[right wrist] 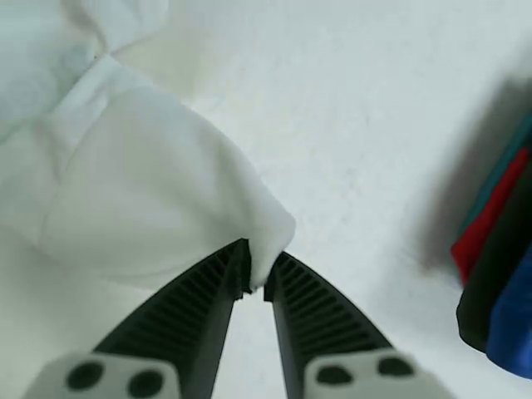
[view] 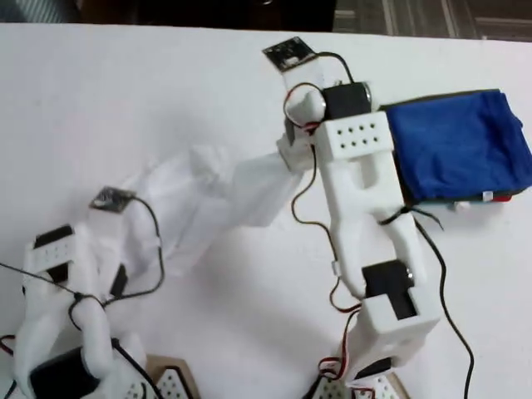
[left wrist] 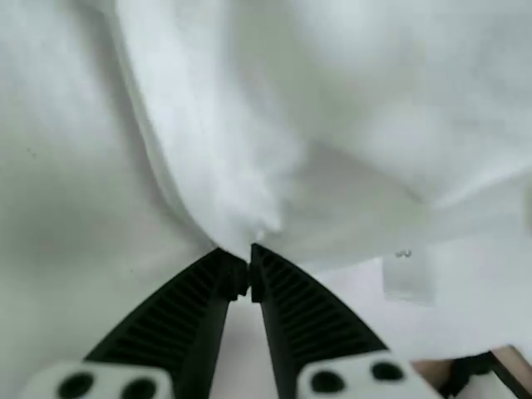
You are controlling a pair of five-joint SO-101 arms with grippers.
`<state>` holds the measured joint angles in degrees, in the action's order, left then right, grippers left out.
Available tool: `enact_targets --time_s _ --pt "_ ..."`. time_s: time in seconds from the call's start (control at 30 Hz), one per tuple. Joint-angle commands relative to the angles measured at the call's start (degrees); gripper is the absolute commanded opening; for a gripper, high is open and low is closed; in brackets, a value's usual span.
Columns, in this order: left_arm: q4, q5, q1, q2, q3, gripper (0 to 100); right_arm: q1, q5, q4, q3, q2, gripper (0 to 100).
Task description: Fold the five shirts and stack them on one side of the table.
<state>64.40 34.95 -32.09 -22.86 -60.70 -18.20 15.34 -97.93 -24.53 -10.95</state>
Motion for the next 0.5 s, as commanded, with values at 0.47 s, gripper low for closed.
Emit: enact_targets --time_s 0.47 --pt "3.43 0.62 0.35 1.14 3.38 23 0.57 0.53 -0.13 -2.29 3.56 1.9"
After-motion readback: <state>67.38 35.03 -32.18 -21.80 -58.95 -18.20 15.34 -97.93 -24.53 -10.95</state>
